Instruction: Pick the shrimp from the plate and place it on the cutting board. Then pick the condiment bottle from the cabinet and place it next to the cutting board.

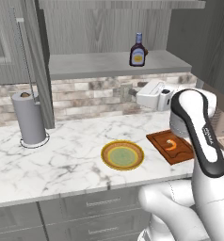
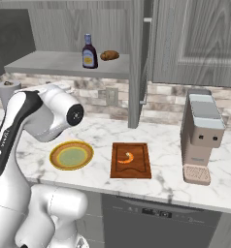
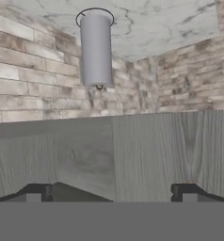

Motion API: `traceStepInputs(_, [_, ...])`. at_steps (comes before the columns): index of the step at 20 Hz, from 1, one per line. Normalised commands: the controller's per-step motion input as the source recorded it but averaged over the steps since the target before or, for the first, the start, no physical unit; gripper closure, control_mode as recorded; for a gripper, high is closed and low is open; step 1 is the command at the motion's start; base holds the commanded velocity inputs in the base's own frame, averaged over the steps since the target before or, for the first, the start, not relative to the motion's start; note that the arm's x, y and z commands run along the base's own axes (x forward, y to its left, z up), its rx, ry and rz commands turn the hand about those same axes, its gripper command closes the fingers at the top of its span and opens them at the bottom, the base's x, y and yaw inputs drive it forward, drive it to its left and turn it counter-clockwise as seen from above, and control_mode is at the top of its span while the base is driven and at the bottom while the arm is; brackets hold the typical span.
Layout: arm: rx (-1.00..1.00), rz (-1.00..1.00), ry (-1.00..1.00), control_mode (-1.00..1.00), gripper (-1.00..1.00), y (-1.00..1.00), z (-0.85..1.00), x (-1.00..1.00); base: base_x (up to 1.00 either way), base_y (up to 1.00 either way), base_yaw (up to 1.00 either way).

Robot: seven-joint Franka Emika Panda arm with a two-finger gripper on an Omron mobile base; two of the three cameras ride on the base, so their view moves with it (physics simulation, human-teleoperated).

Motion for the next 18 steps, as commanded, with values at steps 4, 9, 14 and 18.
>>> traceStepInputs(4, [-0.03,-0.03,0.0,-1.0,-1.0,0.0,0.0,0.06,0.0,0.0,0.0])
traceStepInputs(9, [-0.03,-0.06,0.0,-1.0,-1.0,-0.01,0.0,0.19,0.0,0.0,0.0])
traceStepInputs(14, [-0.01,-0.07,0.0,-1.0,-1.0,-0.03,0.0,0.22,0.0,0.0,0.0])
traceStepInputs(18, [0.0,-0.06,0.0,-1.0,-1.0,-0.05,0.0,0.2,0.0,0.0,0.0])
